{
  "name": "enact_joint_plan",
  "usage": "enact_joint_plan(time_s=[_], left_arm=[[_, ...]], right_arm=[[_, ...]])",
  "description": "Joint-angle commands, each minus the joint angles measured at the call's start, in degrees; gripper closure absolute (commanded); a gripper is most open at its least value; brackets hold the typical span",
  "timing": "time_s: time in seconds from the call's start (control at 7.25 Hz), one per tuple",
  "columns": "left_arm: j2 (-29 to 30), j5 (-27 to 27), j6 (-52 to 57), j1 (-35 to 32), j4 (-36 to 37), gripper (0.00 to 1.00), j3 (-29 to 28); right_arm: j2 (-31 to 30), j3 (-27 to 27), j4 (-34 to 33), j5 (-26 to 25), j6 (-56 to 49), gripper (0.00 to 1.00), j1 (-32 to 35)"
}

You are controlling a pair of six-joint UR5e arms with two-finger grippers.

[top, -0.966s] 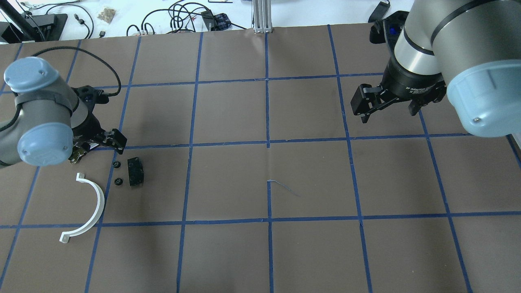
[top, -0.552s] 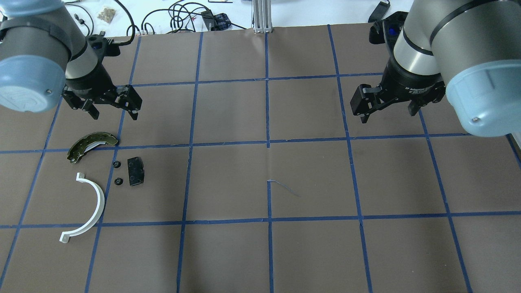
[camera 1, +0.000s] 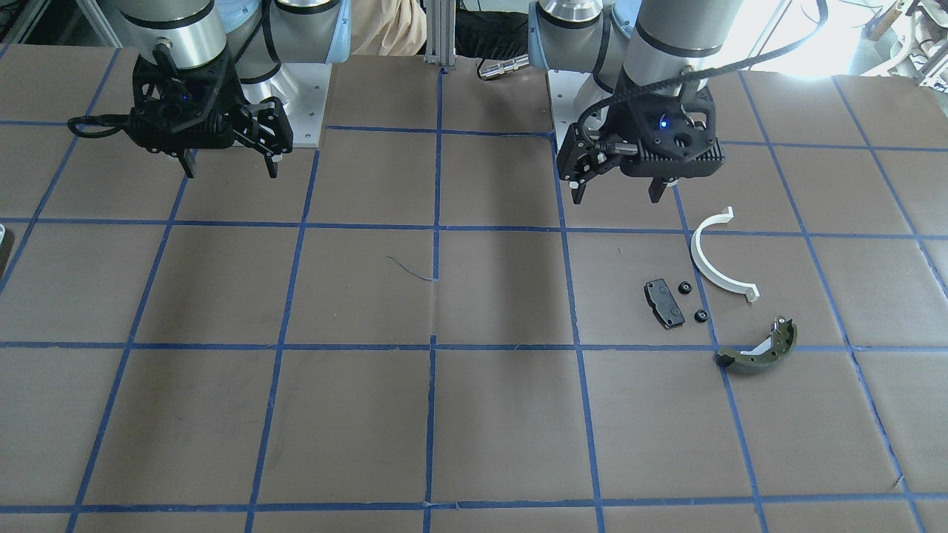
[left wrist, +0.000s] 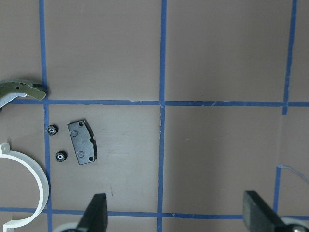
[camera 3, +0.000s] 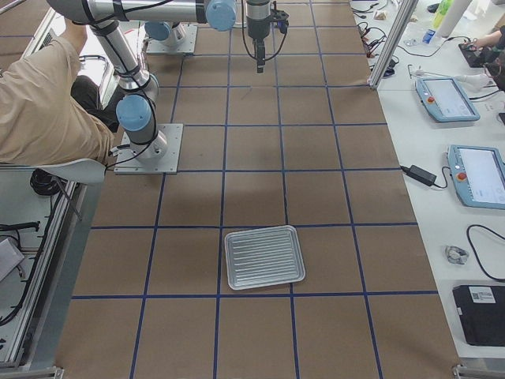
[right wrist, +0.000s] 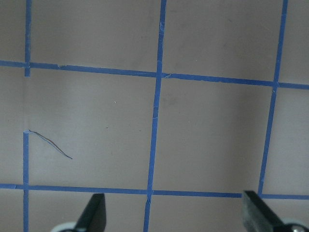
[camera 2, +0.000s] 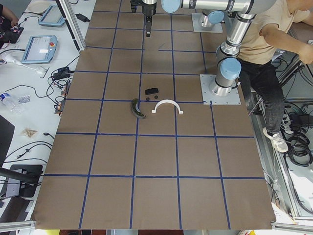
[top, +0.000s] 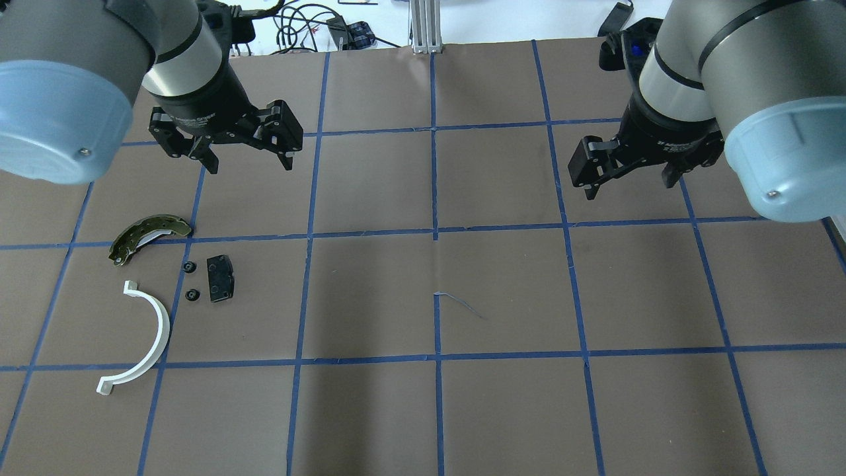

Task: Place bearing gear from tray to pile

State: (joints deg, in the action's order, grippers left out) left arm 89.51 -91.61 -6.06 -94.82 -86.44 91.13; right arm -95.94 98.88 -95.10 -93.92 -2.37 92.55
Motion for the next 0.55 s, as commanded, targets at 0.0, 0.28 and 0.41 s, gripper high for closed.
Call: enact_joint_plan(time_s=[0.0,0.28,0.41], left_arm=[[0.40,0.99,-0.36,-0.11,-2.66,0.00,-0.59],[0.32,0.73,-0.27,0.24,-3.21,0.00,-0.77],[0.49,0.73,-0.27,0.25,-3.21,0.00,-0.77]], right_arm=[[-0.04,0.00,0.00,0.06,0.00,0.00,0.00],[-0.04,0.00,0.00,0.23,0.00,0.00,0.00],[-0.04,0.08,0.09,0.23,0.09,0.00,0.00]])
